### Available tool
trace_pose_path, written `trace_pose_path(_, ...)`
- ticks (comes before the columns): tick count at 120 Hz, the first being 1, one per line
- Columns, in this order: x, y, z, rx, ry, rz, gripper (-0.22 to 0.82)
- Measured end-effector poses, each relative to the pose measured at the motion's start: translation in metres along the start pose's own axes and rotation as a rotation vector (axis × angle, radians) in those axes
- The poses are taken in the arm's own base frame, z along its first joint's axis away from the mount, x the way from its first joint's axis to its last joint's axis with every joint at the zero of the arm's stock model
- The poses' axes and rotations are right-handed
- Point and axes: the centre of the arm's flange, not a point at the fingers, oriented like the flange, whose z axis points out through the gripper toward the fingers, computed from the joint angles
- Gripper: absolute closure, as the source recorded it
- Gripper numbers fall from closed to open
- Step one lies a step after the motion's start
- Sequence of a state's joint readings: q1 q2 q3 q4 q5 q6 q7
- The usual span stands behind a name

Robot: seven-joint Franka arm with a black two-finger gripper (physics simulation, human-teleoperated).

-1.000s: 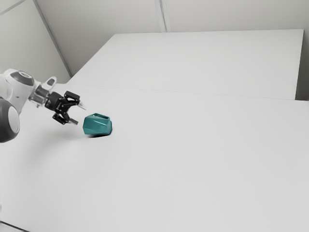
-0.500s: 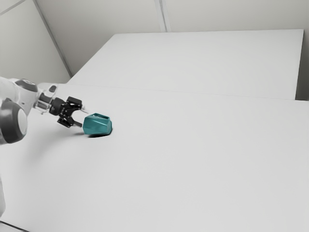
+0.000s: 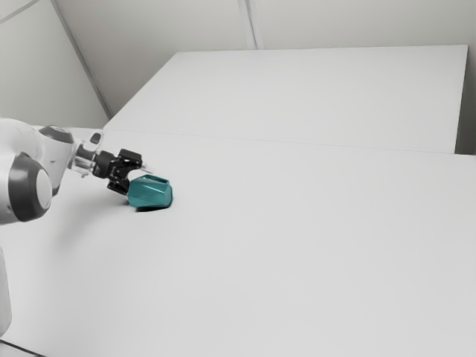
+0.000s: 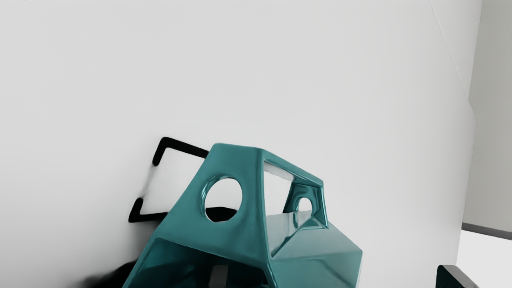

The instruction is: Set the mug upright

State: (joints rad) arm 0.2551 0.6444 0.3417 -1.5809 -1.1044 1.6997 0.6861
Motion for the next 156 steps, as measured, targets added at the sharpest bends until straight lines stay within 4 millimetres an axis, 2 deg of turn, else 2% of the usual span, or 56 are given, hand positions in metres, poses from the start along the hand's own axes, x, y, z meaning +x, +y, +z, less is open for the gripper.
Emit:
trace_pose_path(7,-0.001,-0.002,0.001,-0.002,0.001,-0.001,0.15)
trace_pose_path(26,-0.001,-0.003,0.002,-0.004,0.004,0.000,0.48)
trace_pose_path(37,-0.001,-0.002,0.004,-0.003,0.002,0.002,0.59)
trace_pose_path(56,0.000,-0.001,0.006,-0.002,0.002,0.004,0.66)
trace_pose_path(83,0.006,0.020,0.004,-0.018,0.007,0.033,0.75)
trace_pose_path(112,0.026,0.077,-0.012,0.015,-0.006,0.135,0.78)
trace_pose_path(130,0.034,0.102,-0.027,0.246,-0.110,0.230,0.78)
trace_pose_path(144,0.035,0.103,-0.033,0.519,-0.208,0.287,0.79)
trace_pose_path(156,0.039,0.109,-0.041,0.713,-0.206,0.347,0.79)
